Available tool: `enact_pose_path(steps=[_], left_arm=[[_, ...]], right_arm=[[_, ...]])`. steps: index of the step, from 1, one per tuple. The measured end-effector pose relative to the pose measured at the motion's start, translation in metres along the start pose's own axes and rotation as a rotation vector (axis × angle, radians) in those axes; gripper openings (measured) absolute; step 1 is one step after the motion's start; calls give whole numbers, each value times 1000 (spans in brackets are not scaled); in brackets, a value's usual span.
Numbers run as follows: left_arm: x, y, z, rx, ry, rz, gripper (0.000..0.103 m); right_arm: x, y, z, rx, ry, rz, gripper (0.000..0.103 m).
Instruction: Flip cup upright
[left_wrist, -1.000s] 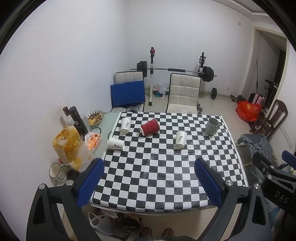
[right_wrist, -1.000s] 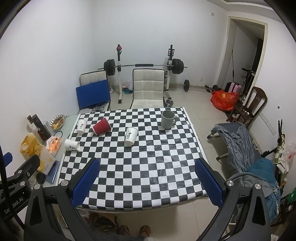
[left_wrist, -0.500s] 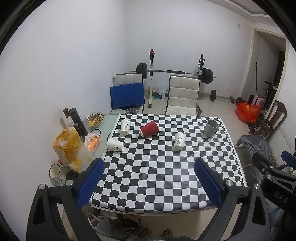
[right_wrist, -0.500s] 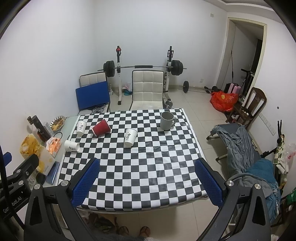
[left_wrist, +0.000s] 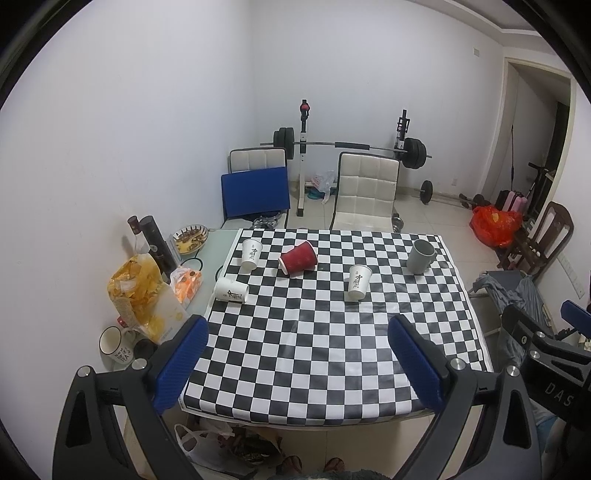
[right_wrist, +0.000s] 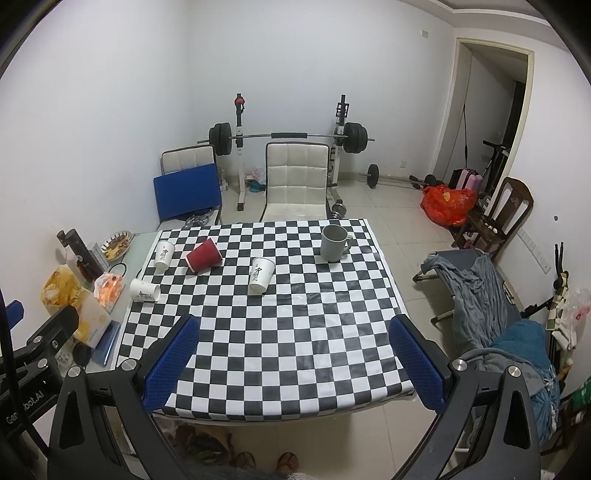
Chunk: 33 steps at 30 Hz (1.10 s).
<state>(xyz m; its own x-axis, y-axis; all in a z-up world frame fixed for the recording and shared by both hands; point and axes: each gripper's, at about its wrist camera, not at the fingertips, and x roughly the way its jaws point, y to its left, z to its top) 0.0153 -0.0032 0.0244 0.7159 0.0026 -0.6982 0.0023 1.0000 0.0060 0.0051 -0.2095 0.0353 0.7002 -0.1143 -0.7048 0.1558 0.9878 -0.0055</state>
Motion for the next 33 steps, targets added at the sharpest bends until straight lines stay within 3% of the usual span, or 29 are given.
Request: enact_pose_path(steps=[16, 21, 26, 33], left_arm=[[-3, 0, 1, -5, -2, -3, 99], [6, -4, 4, -14, 13, 38, 99], [41, -13, -6, 7, 46, 132, 99], [108, -14, -34, 76, 132, 260, 100]], right_arm=[[-3, 0, -3, 0, -1, 6, 103], [3, -7, -8, -1, 27, 24, 103], [47, -15, -20, -7, 101, 31, 103], [143, -21, -43, -7, 244, 78, 103]])
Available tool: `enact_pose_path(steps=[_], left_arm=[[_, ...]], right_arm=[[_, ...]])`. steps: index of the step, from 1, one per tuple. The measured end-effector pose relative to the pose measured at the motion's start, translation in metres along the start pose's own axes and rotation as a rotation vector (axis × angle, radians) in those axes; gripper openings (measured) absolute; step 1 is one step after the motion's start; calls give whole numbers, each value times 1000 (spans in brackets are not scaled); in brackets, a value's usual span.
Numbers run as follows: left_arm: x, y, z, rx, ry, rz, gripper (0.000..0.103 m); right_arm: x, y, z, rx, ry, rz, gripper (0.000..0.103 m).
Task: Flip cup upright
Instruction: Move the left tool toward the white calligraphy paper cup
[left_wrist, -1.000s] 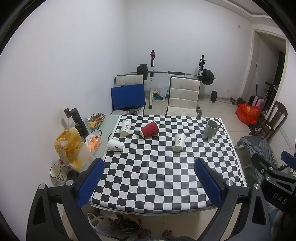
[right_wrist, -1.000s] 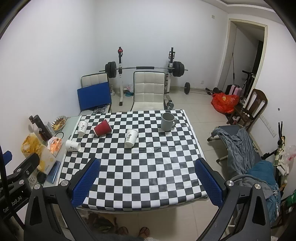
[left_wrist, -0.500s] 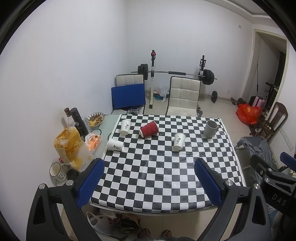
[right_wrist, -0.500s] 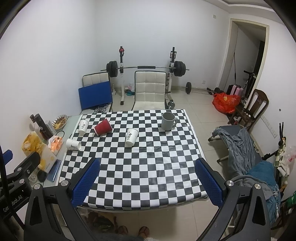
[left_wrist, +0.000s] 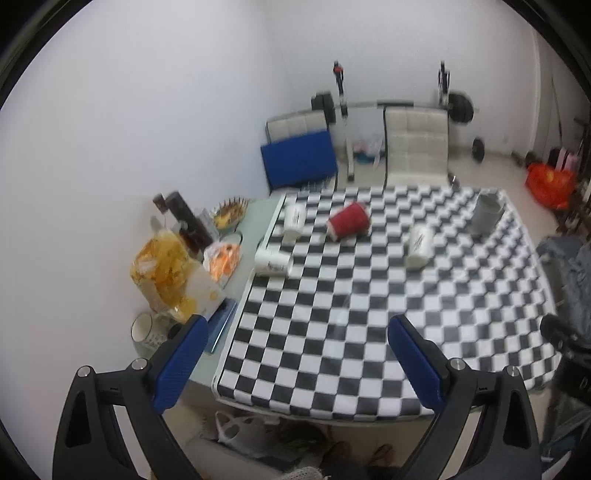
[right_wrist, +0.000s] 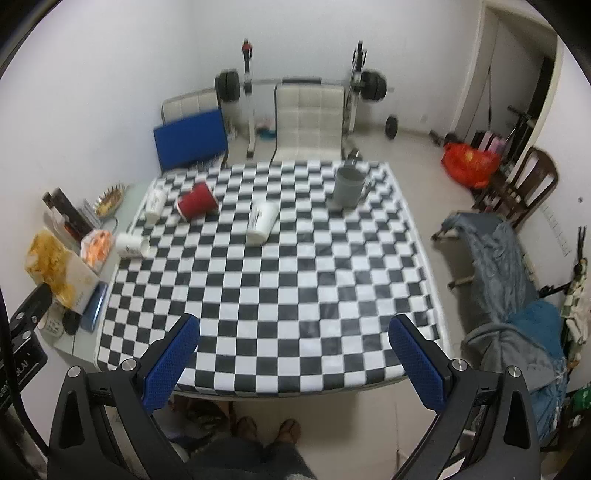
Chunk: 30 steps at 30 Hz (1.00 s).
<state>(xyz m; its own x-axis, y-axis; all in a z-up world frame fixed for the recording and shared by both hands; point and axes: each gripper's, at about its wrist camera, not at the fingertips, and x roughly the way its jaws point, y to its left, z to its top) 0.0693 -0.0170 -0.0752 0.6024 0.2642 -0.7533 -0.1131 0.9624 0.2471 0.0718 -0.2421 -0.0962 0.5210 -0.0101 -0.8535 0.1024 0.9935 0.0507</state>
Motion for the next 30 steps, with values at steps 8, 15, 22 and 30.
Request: enact_pose_path(steps=[8, 15, 22, 30], left_arm=[[77, -18, -1, 57, 105, 50, 100], [153, -42, 30, 95, 183, 28, 100], [234, -84, 70, 142, 300, -82, 99], [317, -156, 107, 229, 419, -213, 99]], right_arm=[[118, 11, 7, 22, 134, 30, 103], [205, 28, 30, 14, 240, -7, 103], [286, 23, 71, 46, 326, -68, 102], [375, -5, 110, 93, 441, -108, 89]])
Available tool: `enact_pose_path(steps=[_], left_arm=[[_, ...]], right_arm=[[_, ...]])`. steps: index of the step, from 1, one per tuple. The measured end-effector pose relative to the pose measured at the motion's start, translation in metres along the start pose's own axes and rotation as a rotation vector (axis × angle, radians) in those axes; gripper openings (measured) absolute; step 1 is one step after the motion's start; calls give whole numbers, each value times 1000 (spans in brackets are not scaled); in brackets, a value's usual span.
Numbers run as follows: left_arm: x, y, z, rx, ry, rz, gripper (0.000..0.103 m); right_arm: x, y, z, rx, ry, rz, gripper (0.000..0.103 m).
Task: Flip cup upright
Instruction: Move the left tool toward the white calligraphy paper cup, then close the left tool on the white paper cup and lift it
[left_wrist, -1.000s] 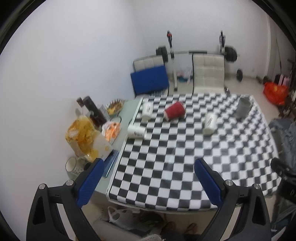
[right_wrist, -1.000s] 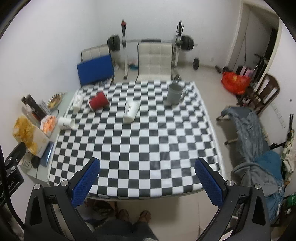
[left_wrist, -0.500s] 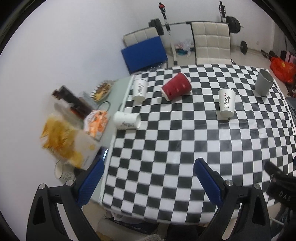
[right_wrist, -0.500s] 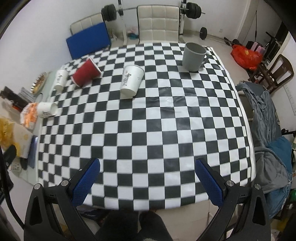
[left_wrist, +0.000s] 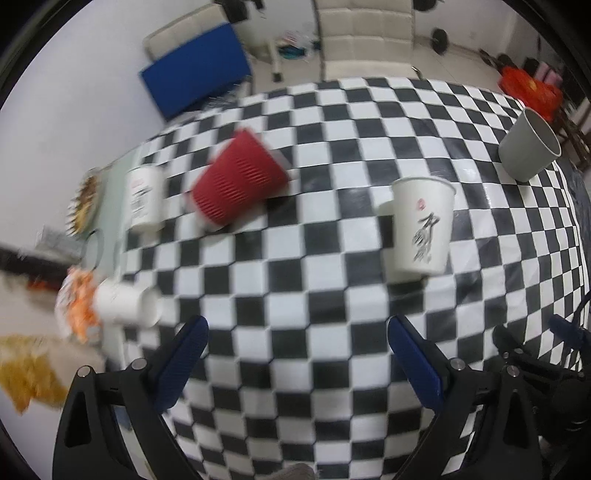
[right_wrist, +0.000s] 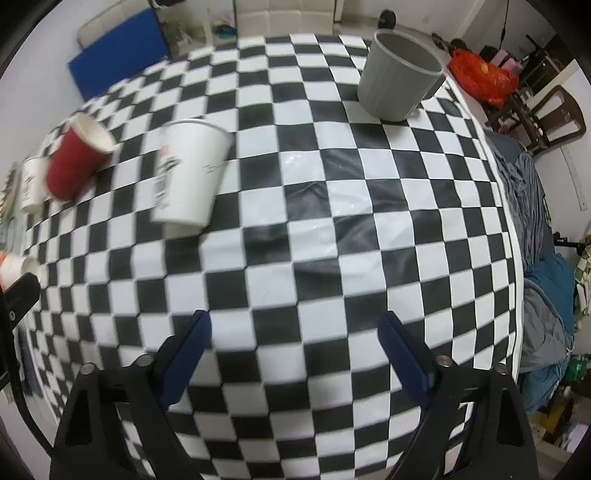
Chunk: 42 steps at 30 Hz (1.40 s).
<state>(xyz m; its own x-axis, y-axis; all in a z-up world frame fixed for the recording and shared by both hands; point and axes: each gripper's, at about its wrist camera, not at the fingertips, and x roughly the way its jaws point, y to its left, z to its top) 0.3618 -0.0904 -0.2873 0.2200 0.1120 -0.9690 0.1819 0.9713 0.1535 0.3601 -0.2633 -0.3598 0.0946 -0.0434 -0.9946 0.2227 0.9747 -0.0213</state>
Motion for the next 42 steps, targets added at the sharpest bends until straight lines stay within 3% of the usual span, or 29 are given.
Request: enact_pose_path(steps=[11, 14, 23, 25, 33, 42], left_arm=[[51, -49, 55, 28, 108, -289, 98], [61, -57, 60, 42, 117, -314, 97], [86, -65, 70, 96, 121, -318, 75], [89, -64, 69, 99, 125, -325, 60], [78, -44, 54, 35, 58, -336, 58], [47, 1, -17, -75, 99, -399, 58]], right_arm=[[41, -44, 42, 115, 81, -61, 89], [47, -51, 46, 144, 95, -66, 89], [60, -59, 49, 177, 123, -80, 89], [63, -59, 51, 180, 123, -80, 89], [56, -53, 40, 175, 110, -82, 89], [36, -36, 7, 123, 106, -57, 89]])
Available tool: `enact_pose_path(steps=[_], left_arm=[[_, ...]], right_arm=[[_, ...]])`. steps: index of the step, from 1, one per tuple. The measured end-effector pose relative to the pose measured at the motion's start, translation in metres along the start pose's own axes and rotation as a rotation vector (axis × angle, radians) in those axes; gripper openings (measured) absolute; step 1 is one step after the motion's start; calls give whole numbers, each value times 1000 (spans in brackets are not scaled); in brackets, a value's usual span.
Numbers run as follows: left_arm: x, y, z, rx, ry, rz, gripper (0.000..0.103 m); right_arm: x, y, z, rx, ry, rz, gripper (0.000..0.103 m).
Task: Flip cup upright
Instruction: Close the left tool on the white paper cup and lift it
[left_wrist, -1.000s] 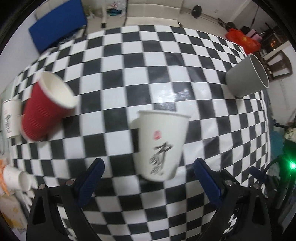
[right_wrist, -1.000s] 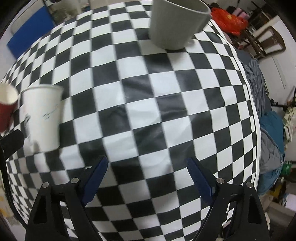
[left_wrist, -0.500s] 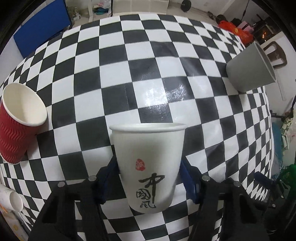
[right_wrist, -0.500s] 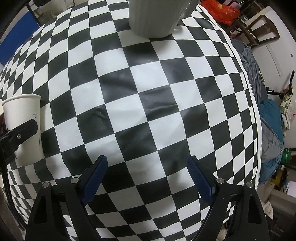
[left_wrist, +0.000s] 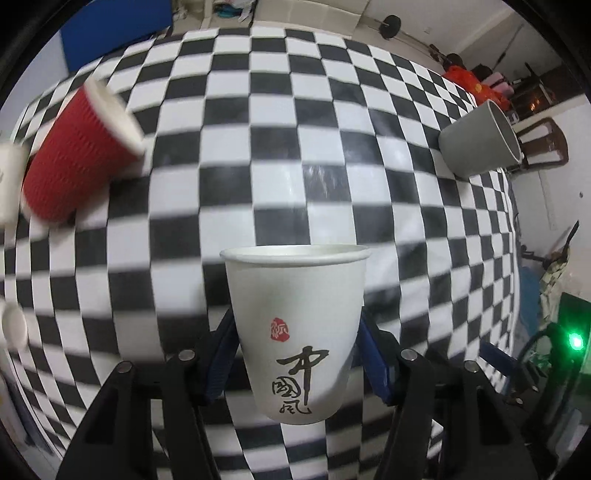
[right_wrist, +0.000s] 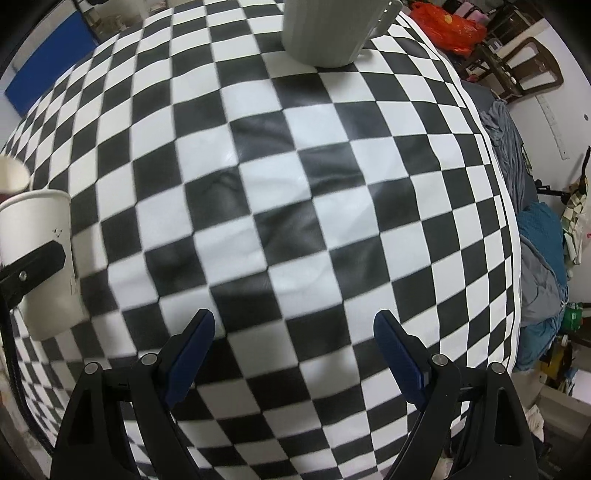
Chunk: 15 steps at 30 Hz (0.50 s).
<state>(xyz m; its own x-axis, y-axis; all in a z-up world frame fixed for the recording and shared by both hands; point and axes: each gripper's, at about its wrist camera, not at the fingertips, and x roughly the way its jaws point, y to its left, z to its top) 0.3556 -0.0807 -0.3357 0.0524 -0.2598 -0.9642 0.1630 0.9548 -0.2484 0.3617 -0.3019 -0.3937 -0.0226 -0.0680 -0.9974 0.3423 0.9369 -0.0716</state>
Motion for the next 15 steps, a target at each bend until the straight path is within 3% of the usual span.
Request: enact_pose_path(steps=[9, 15], left_arm=[[-1, 4, -74, -184, 76, -66, 58], [10, -11, -107, -228, 70, -51, 58]], right_arm=[[-5, 0, -63, -75, 22, 33, 89], [-8, -11, -96, -109, 13, 42, 89]])
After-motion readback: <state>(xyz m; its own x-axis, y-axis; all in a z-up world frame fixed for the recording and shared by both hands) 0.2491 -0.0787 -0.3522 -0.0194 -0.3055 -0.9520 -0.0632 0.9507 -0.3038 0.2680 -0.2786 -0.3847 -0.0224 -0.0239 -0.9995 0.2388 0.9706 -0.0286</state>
